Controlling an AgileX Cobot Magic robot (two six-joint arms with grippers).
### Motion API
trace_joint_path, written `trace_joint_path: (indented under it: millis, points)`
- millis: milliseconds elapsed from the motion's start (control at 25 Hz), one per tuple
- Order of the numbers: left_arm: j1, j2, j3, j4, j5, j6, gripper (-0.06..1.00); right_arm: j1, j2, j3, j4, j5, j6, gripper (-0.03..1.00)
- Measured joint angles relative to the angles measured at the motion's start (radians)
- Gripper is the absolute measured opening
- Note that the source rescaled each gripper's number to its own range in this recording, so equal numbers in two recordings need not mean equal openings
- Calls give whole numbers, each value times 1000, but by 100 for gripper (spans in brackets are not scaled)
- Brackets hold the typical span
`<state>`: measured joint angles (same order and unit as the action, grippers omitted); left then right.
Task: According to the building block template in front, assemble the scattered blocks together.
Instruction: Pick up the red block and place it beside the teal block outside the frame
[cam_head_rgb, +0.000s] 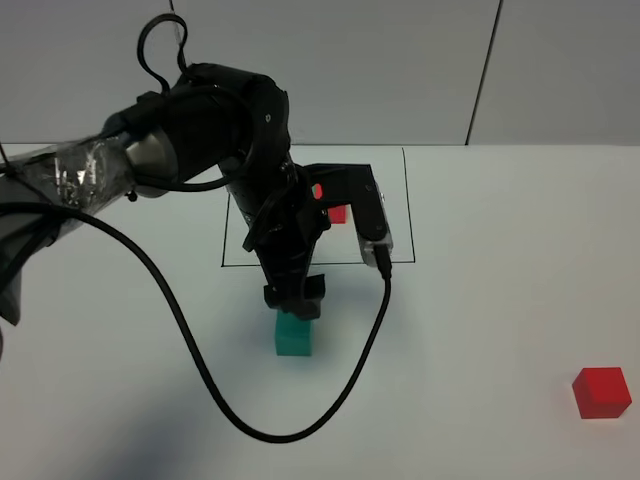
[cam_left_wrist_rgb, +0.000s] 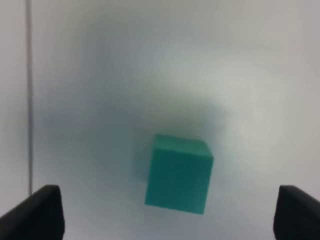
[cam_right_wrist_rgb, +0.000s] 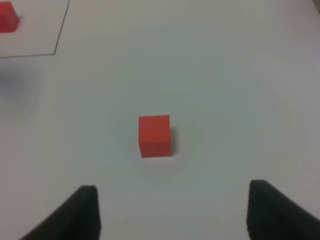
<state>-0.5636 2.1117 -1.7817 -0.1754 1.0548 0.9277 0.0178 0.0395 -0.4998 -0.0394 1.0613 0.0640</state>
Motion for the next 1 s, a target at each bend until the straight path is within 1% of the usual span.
trace_joint_path:
  millis: [400, 600, 800, 880, 1000]
  points:
    - [0, -112, 0, -2, -73, -164, 100, 0, 0, 0, 0, 0, 0, 58]
    - [0, -113, 0, 2, -77, -239, 100, 0, 0, 0, 0, 0, 0, 58]
    - [0, -113, 0, 2, -78, -282, 100, 0, 0, 0, 0, 0, 0, 58]
    - [0, -113, 0, 19, -66, -302, 100, 0, 0, 0, 0, 0, 0, 58]
    - [3, -113, 0, 98, -38, -342, 100, 0, 0, 0, 0, 0, 0, 58]
